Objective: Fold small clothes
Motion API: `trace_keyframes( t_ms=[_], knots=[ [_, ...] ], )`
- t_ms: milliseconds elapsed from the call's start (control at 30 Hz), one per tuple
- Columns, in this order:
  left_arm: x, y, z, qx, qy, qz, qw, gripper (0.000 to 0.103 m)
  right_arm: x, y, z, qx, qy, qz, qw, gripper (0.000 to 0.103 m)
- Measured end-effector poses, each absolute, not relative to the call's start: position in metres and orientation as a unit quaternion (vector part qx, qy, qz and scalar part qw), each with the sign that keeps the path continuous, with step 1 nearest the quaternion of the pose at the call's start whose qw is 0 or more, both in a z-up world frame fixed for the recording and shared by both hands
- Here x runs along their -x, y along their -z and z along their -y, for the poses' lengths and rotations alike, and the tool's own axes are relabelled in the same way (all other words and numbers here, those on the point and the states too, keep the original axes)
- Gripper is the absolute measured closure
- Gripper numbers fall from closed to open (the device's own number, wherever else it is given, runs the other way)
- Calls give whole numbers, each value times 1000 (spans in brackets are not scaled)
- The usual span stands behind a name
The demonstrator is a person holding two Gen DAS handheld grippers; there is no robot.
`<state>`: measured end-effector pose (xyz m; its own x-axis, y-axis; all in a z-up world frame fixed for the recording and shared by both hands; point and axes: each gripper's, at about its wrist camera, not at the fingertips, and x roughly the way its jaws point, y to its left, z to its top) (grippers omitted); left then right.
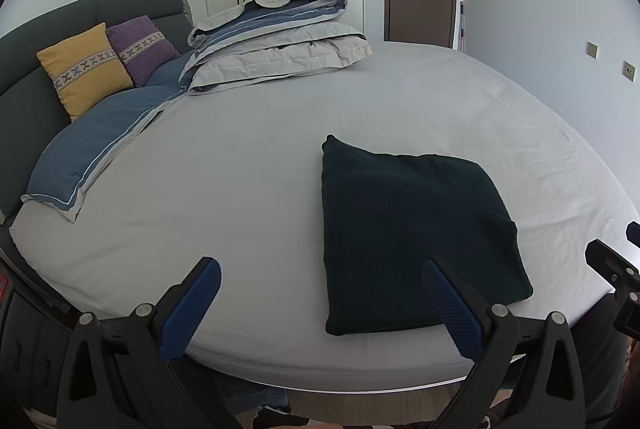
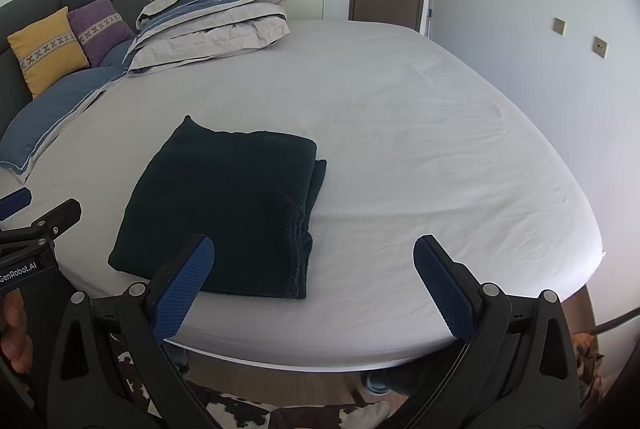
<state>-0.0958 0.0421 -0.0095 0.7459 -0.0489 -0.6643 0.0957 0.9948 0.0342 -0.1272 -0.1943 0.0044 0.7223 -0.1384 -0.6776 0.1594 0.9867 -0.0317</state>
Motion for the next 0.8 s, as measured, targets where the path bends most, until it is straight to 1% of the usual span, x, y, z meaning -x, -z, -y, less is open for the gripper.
trace_keyframes(
  t_ms=[800],
  knots=[
    [96,13,-40,-35,42,-358,932,0,127,0,191,-13,78,-366,927,1]
  ],
)
